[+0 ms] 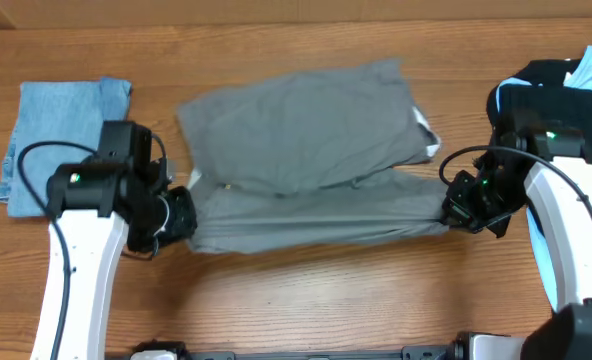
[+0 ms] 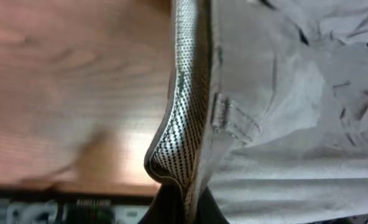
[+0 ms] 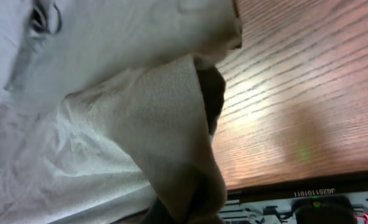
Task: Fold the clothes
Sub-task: 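Lift both leg hems and fold them up toward the waistband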
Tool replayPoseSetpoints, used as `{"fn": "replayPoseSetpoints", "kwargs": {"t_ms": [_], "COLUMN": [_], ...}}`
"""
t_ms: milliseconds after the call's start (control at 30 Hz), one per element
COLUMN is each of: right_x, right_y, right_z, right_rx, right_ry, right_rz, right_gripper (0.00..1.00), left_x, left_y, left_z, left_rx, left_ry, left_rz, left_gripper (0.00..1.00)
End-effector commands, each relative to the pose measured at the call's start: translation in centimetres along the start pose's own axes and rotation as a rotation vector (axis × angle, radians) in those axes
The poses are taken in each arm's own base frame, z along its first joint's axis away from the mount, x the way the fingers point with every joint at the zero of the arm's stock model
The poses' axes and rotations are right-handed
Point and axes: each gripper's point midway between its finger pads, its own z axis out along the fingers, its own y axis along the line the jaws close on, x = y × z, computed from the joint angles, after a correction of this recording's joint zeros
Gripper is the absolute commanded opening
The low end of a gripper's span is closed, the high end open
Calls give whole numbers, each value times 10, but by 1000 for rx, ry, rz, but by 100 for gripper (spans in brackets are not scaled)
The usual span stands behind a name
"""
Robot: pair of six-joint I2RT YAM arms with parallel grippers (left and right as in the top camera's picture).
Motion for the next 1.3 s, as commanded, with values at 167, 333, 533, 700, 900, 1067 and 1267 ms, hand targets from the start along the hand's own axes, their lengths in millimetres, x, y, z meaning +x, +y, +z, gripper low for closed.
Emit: {"fn": "replayPoseSetpoints", "kwargs": {"t_ms": [167, 333, 533, 700, 900, 1067, 1267], "right_x": [0, -19, -47, -64, -92, -110, -126], "right_y": [-4, 18, 45, 87, 124, 145, 167], "right_z": [-71, -110, -115, -91, -101, -121, -123], "right_rx": [12, -41, -60, -57, -59, -125, -184], "right_ry": [-317, -462, -517, -508, -672, -795, -844], "right_rz": [-133, -196, -296, -410, -482, -504, -534], "right_gripper": [4, 4, 4, 4, 4, 4, 4], "left_x": [-1, -14, -23, -44, -83, -113, -130], "left_y": [34, 29, 28, 28, 25, 21, 20], "left_z": [-18, -18, -9, -1, -6, -34, -13], "left_rx": [-172, -154, -160, -175, -161, -149, -157], "left_ry": [-83, -133, -117, -146, -251, -379, -352], "left_rz": [-48, -47, -48, -48, -70, -82, -83], "left_gripper": [4, 4, 4, 4, 4, 4, 4]}}
